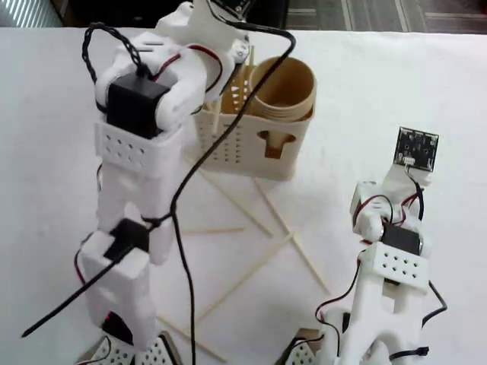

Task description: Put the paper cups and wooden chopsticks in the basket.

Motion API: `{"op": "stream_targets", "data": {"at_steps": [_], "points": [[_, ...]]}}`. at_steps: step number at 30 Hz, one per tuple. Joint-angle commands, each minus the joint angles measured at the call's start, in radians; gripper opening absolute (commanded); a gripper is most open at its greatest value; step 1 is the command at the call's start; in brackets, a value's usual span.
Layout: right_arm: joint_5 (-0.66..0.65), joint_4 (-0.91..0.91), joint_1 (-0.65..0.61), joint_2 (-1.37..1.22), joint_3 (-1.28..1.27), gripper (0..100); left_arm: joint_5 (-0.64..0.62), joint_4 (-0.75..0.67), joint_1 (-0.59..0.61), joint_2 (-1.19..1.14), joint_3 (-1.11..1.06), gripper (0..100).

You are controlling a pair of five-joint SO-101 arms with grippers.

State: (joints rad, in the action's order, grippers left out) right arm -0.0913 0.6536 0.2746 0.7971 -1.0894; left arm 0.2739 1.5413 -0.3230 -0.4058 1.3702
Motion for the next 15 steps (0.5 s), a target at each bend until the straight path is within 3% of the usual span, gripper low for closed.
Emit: {"op": "stream_targets", "data": {"at_steps": [1, 15], "points": [[-0.002, -0.015, 0.004, 0.024, 0.026, 4.2, -0.044, -0.054, 0.021, -0.065, 0.144, 2], [-0.002, -0.015, 0.004, 0.024, 0.026, 4.2, -0.081, -0.212, 0.038, -0.111, 0.169, 2]]}}
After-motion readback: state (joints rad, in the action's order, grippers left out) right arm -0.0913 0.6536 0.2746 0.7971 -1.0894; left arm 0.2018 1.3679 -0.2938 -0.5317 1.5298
